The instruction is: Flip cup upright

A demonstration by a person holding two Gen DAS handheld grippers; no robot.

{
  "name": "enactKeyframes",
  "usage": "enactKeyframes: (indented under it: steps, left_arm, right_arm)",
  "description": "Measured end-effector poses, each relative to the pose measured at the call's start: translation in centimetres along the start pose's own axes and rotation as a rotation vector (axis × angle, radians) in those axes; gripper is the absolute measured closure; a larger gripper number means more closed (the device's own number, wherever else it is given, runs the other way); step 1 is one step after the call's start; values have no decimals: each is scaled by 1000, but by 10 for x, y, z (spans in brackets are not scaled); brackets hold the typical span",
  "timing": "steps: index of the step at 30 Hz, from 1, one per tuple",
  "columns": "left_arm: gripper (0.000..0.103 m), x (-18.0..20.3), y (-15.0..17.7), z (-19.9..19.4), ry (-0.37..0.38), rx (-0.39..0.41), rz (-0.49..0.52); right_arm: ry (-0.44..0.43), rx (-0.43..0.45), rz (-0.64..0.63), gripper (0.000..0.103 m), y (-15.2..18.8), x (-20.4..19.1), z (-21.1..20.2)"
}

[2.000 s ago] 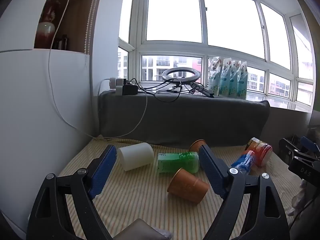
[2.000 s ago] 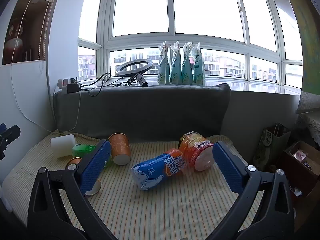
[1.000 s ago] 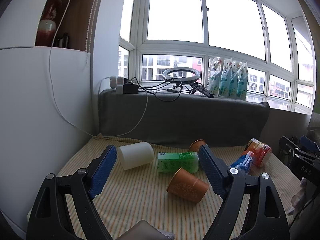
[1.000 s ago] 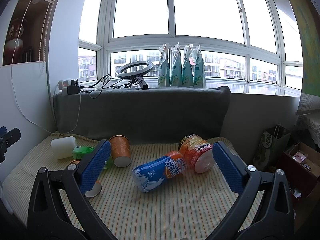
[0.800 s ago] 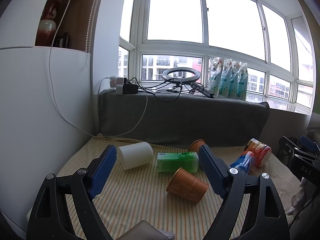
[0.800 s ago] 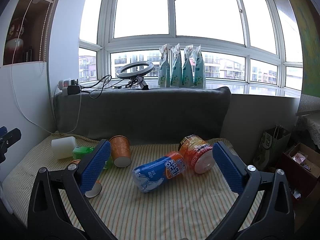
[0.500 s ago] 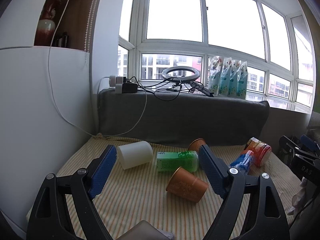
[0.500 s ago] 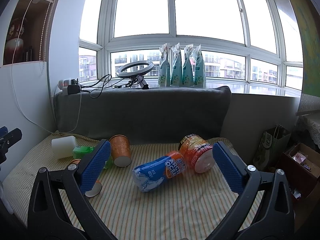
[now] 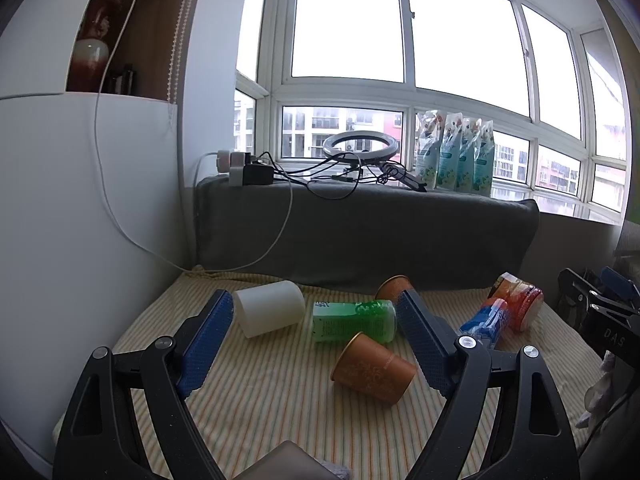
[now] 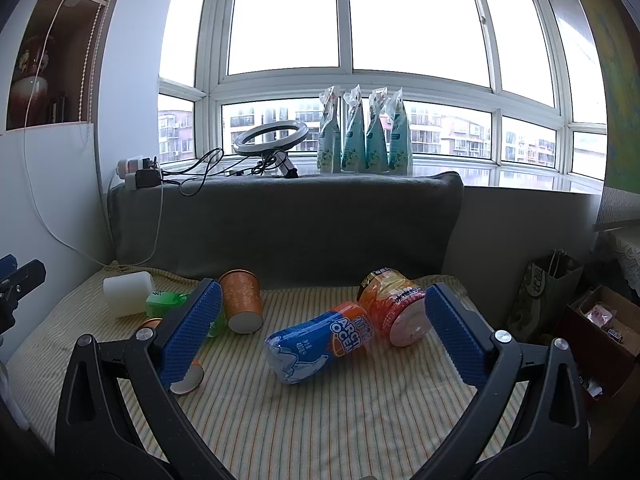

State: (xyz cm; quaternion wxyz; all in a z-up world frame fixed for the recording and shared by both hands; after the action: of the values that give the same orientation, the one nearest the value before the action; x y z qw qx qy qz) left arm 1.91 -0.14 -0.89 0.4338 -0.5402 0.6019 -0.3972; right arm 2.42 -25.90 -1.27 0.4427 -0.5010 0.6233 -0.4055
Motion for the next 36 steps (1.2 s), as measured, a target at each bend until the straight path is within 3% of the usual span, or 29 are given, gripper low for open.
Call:
enactKeyframes:
  steps: [19,36]
  left_arm:
    - [19,0,5,13,3,-24,-3]
    - [19,-3,11,33,6,-64,-7]
  right_arm:
    - [-19,-33,-8,0,5,0,18]
    - [-84,-134,-15,0,3,-8,60]
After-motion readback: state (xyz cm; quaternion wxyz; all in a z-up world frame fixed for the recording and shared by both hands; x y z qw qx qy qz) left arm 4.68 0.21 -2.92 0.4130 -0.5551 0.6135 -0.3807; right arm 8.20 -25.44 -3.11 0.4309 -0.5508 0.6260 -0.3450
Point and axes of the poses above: each gripper's, at about its wrist camera, not at the fingertips, and z roughly the way its jaws point, x to its right, y to its underside, the point moved 2 cm from there along z, roughly the way its jaws point, and after that the axes turned 8 degrees about z, right-handed, at the moved point
